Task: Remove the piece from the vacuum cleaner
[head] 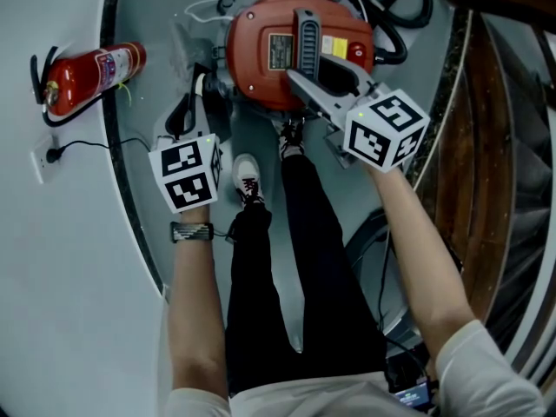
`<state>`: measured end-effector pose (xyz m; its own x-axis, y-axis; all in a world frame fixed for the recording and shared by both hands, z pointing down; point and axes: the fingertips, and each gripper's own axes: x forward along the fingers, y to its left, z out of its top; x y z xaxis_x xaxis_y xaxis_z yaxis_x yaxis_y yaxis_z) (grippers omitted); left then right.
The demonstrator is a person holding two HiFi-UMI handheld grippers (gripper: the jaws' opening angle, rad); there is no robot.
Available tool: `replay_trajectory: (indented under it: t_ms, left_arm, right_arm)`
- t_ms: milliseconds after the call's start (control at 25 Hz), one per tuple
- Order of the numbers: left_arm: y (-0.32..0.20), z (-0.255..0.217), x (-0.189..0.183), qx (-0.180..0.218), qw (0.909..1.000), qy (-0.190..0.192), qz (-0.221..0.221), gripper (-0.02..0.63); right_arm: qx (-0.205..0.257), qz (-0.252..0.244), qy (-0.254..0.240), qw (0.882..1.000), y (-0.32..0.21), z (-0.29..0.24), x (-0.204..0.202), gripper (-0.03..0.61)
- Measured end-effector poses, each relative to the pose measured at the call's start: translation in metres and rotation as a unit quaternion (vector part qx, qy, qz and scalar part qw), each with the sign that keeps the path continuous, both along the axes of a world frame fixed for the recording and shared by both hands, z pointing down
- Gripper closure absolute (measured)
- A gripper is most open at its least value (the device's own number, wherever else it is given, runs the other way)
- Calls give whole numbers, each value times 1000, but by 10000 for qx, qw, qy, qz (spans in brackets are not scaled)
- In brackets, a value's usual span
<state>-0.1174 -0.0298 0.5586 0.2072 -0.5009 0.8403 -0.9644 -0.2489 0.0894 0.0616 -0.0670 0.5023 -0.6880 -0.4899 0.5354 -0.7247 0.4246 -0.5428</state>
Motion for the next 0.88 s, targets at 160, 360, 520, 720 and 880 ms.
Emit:
replay_trajectory:
  t_ms: [160, 360, 520, 720, 880]
  left_arm:
    - [0, 0, 0, 2, 10000, 29, -40, 577]
    - [0, 0, -2, -6, 10000, 19, -67, 576]
    - [0, 0, -1, -21, 9999, 55, -92, 576]
    - [0, 0, -4, -22, 9999, 31, -128, 577]
    - [0, 0, -6, -12, 9999, 34, -139, 577]
  right_arm:
    - [-27, -15, -19, 10000, 0, 0, 0, 381]
    - [-12, -9, -11, 10000, 0, 0, 0, 380]
    - [-15, -7, -10, 10000, 0, 0, 0, 380]
    - [-12, -11, -14, 10000, 0, 0, 0, 380]
    - [1, -4, -9, 10000, 0, 0, 0, 380]
